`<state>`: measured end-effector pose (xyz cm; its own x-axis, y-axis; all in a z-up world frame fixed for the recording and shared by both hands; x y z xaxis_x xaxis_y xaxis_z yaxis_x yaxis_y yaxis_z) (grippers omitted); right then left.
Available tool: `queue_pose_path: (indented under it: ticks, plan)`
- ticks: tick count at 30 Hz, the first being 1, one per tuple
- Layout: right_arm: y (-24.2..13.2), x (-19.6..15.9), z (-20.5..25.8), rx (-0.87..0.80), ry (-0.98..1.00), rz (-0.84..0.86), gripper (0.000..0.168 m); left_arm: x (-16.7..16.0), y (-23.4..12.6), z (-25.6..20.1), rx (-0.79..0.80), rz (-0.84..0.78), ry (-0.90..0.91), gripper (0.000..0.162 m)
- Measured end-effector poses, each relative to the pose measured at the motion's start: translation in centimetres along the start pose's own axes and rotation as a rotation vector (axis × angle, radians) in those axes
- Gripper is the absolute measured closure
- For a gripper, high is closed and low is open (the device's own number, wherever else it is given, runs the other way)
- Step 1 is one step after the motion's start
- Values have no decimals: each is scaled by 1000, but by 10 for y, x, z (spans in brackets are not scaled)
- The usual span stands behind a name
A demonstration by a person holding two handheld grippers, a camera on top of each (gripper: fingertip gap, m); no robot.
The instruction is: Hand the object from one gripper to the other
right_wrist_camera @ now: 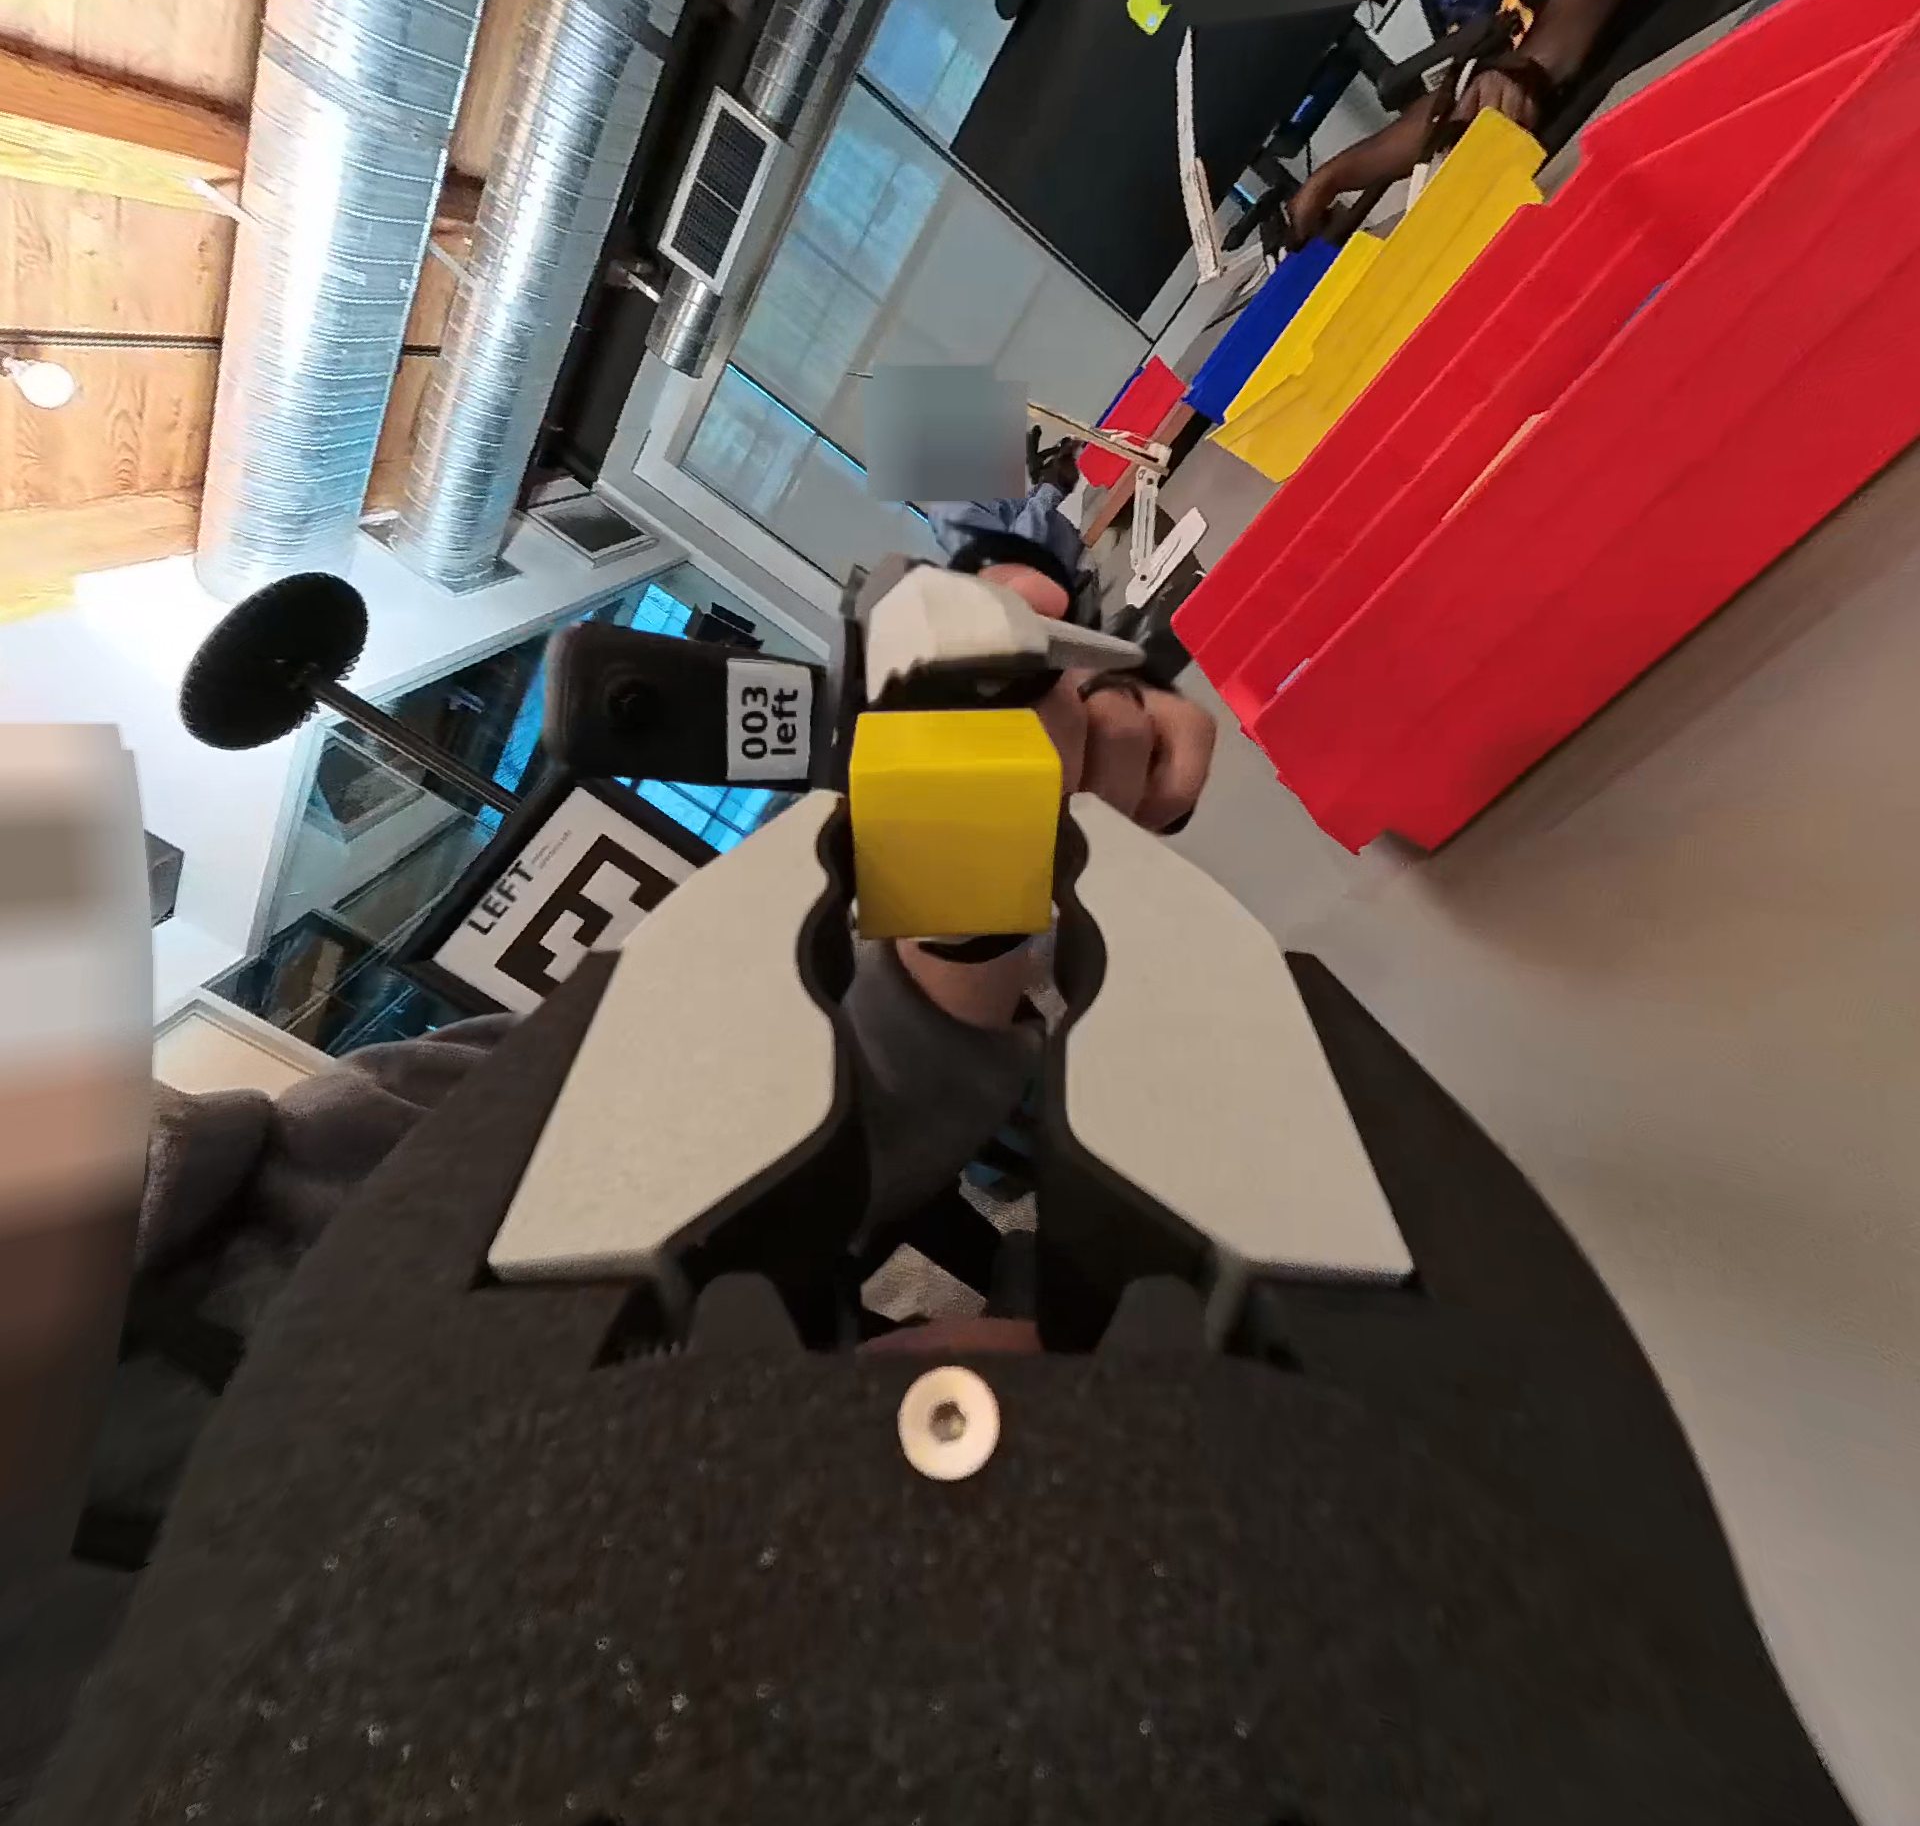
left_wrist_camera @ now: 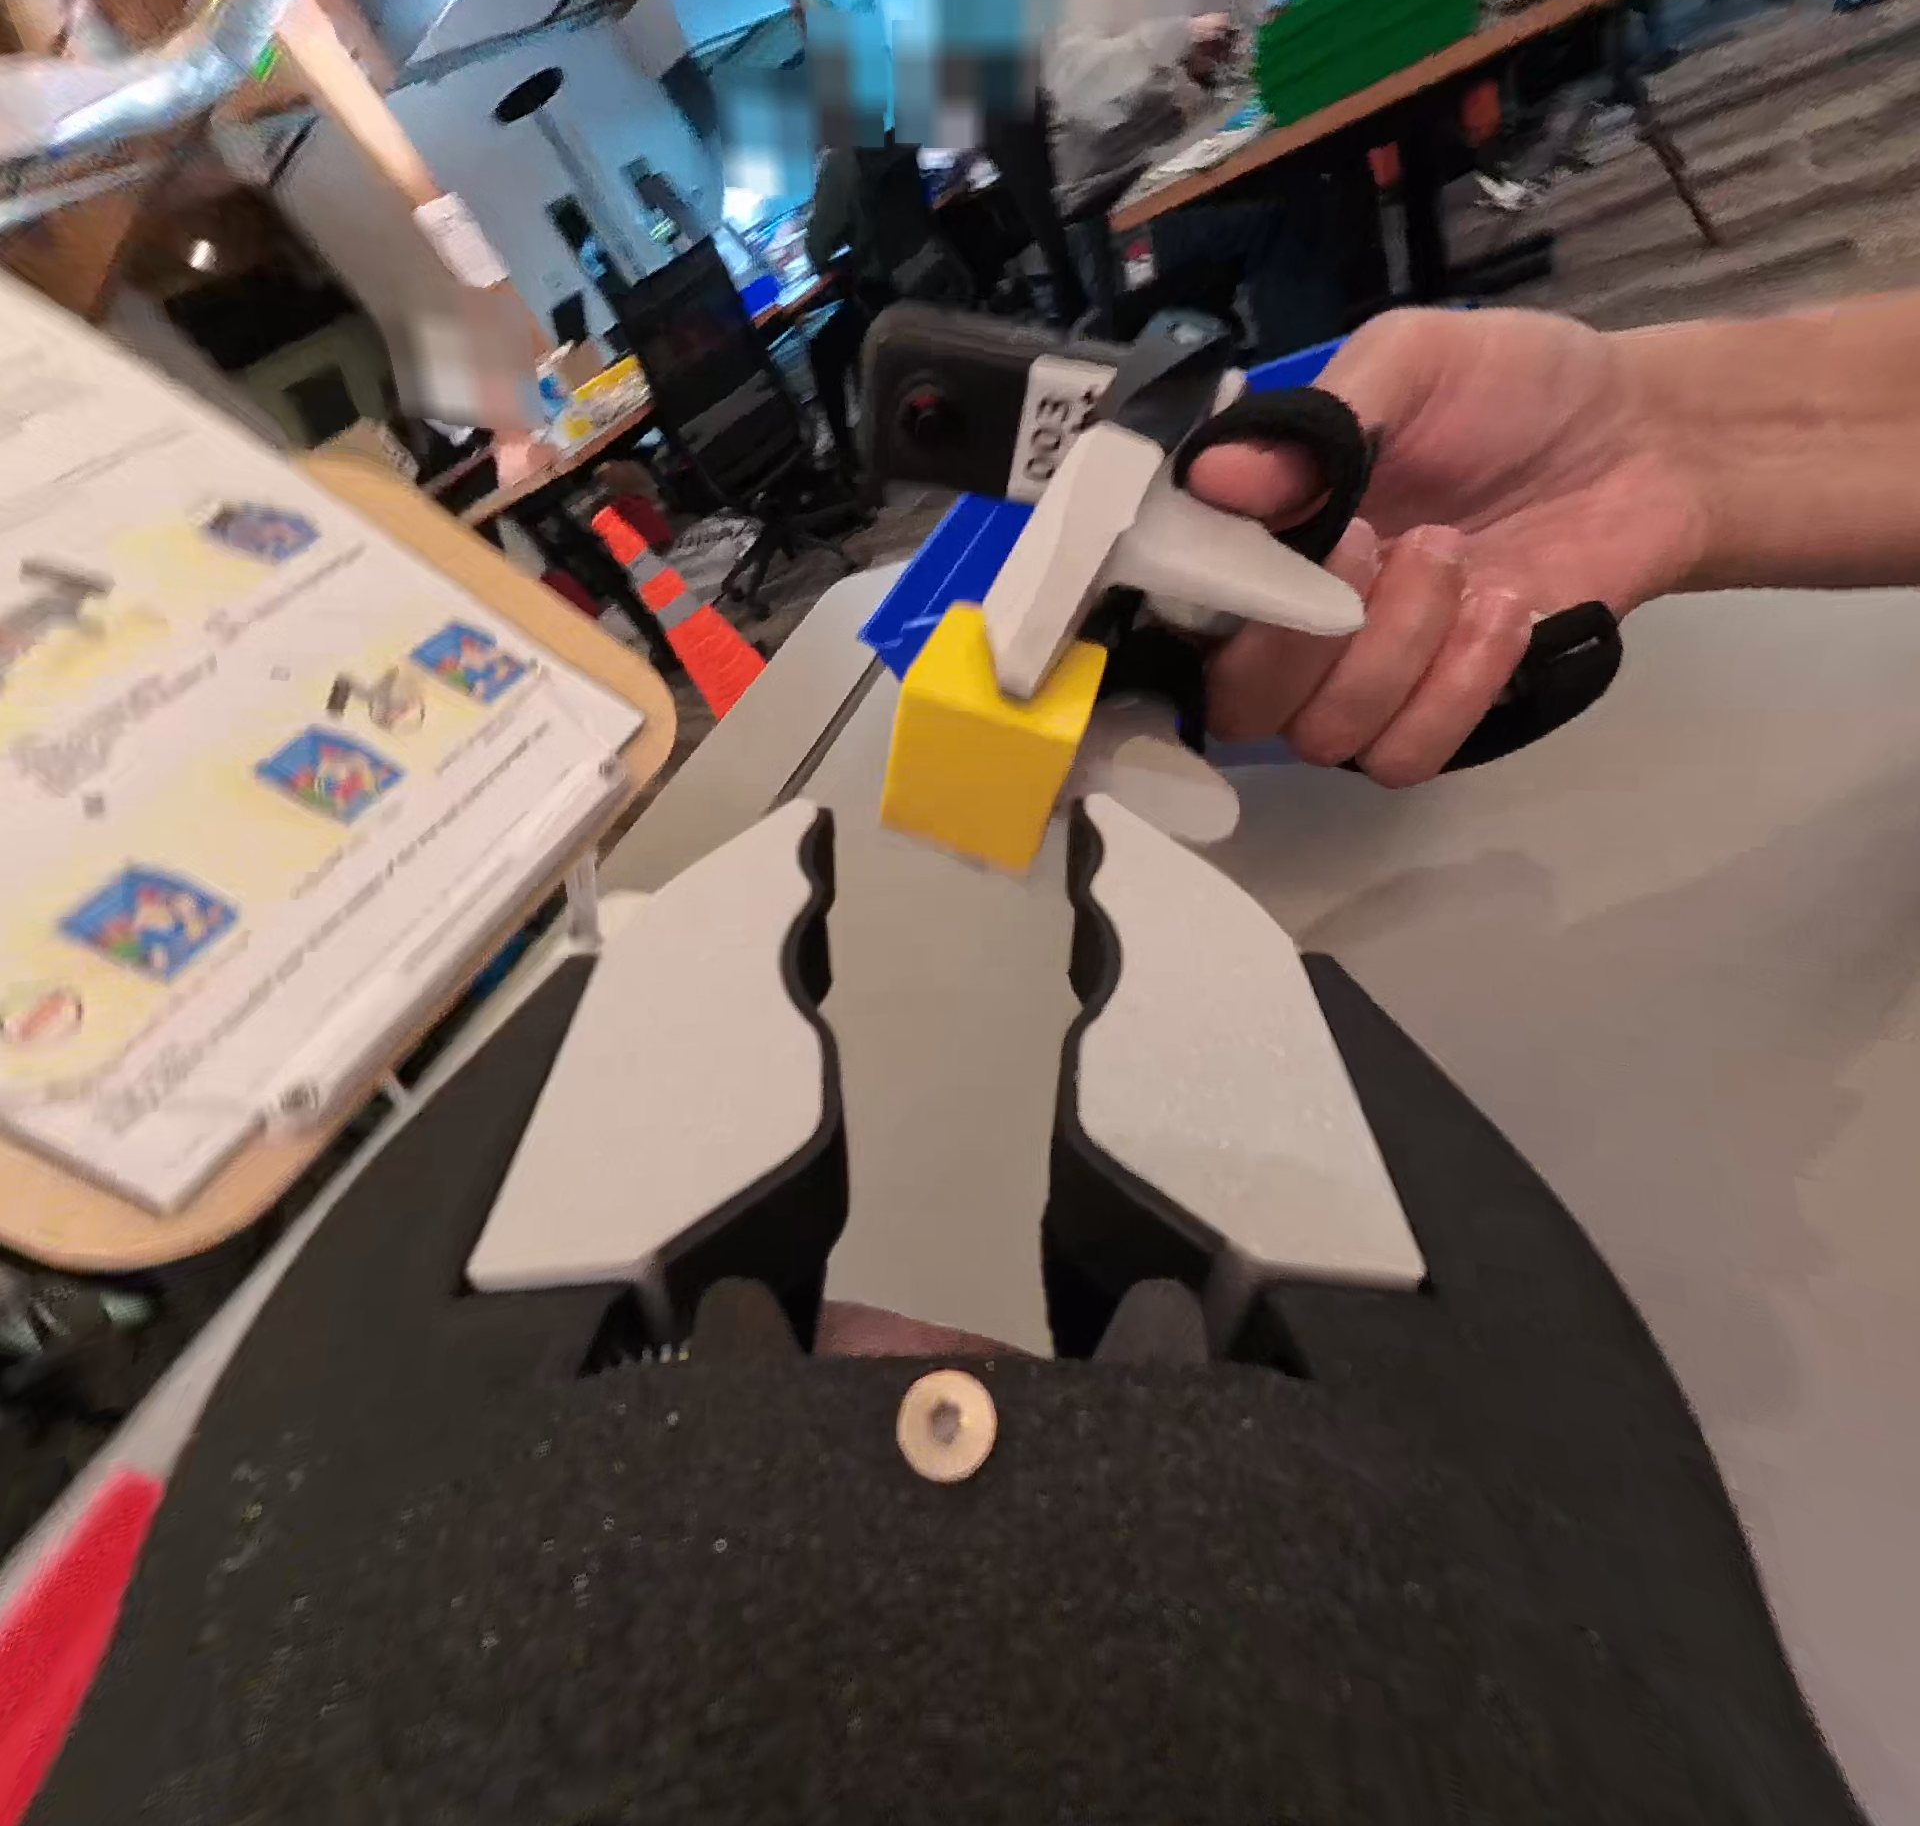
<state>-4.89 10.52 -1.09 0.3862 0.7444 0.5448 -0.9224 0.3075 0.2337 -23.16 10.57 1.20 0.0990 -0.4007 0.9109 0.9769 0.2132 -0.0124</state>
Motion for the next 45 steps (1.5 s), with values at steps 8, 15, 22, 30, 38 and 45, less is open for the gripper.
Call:
queue_pose_path:
  ticks: [8,15,22,30,38,45]
  plan:
    - [-91,61,60,-289,-352,-134,133,-58,-69,-76,180,41,-620,102]
    - [-220,119,31,-1335,-637,-159,133,-51,-88,-81,261,53,-608,107]
    - [-244,139,-88,-1672,-281,331,132,-57,-88,-76,252,56,-664,109]
    - [-240,143,-125,-1718,-40,479,132,-58,-86,-83,208,107,-595,107]
    - [-247,140,-115,-1711,-60,405,106,-57,-88,-82,203,111,-589,105]
    - [-214,83,24,-1447,-612,12,105,-54,-93,-81,212,99,-603,102]
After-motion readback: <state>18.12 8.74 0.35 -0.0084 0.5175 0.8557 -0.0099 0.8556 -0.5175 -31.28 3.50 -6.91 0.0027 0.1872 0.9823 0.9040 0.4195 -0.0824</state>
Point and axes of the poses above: each gripper's, where its closed fingertips meet, y out along the fingers, x out of its top, z = x × y across the jaws, the point moved 10 cm from there along -y, back along the fingers, and after that the axes turned 9 degrees about -z, right-handed, at the moved point
